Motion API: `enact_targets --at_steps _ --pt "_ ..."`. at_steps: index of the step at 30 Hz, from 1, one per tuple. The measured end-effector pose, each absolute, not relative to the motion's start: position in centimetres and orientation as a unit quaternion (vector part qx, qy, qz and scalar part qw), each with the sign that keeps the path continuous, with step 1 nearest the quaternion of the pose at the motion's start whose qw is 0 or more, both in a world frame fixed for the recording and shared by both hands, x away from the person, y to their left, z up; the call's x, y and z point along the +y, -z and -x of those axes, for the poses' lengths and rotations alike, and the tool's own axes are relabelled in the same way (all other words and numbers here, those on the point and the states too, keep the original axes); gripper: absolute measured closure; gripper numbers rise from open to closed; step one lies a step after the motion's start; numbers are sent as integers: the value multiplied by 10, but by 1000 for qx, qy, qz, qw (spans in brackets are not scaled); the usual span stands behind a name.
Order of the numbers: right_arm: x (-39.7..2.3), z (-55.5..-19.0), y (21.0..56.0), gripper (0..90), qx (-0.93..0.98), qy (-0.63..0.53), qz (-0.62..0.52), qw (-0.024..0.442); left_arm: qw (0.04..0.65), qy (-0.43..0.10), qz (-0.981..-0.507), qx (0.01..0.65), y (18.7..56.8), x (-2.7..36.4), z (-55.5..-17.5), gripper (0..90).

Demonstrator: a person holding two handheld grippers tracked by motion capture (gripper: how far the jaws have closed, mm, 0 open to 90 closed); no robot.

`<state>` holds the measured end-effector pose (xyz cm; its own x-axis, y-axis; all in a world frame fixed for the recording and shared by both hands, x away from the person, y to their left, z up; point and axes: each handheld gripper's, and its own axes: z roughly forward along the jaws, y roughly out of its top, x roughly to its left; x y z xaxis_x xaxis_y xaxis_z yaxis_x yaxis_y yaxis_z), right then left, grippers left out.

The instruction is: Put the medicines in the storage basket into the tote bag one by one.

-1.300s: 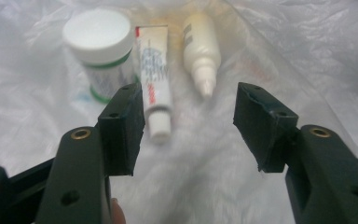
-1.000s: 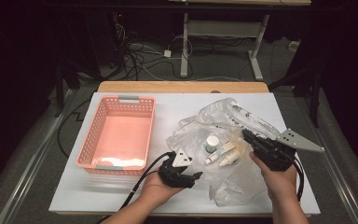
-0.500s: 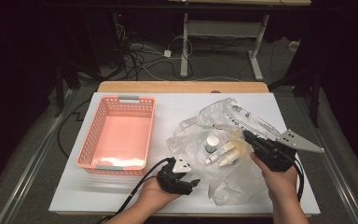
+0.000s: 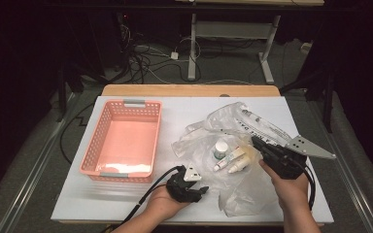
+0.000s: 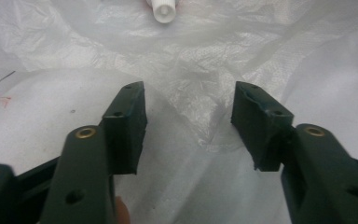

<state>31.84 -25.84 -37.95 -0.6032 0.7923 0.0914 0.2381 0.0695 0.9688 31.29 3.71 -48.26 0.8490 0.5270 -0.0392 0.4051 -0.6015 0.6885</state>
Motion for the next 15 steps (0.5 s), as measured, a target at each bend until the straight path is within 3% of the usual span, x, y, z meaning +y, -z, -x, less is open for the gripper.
enact_targets --at_steps 7,12,15 --pt "-259 -319 381 900 690 -569 -376 242 366 -87 -893 246 483 34 -310 624" --pt "-260 -320 381 900 688 -570 -379 242 362 -99 -904 207 482 28 -303 883" --pt "-261 -319 380 900 688 -570 -379 243 369 -89 -901 211 482 30 -305 887"
